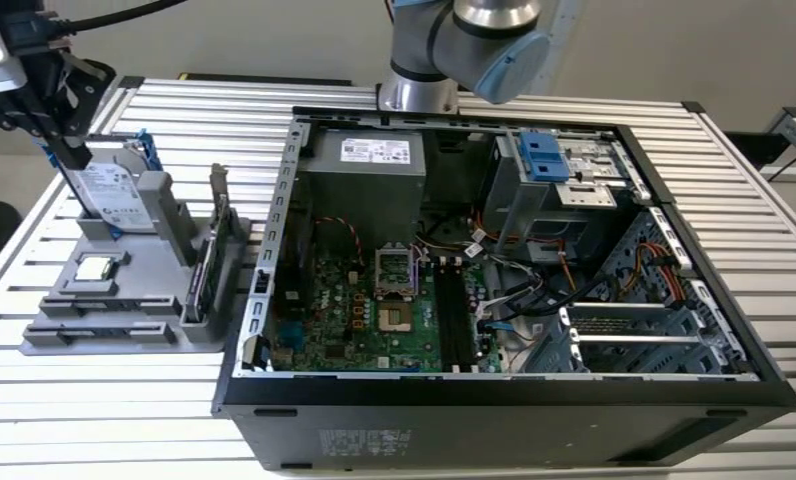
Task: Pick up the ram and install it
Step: 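Reach for the ram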
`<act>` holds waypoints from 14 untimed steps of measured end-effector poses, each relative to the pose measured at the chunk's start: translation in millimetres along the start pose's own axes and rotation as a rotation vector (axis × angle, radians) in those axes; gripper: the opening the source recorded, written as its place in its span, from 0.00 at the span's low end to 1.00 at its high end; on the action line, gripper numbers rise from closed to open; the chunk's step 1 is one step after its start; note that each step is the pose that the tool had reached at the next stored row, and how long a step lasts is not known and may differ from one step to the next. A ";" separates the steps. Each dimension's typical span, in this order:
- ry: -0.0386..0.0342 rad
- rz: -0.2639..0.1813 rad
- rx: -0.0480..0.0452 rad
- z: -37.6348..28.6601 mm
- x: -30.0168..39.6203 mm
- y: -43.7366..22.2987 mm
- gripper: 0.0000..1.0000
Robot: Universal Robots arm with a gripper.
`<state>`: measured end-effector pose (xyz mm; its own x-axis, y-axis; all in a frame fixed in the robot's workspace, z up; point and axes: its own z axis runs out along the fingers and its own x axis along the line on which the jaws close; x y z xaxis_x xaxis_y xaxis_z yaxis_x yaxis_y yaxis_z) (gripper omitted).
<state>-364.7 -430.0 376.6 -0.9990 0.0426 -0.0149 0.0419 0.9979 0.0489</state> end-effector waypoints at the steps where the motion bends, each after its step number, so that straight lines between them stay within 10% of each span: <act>1: 0.0002 -0.001 0.0000 0.0 0.1 -1.3 0.00; 14: 0.0006 -0.011 -0.0001 -0.1 1.0 -16.2 0.00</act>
<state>-366.3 -446.1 375.9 -0.9994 0.0317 -0.0148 0.0309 0.9983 0.0488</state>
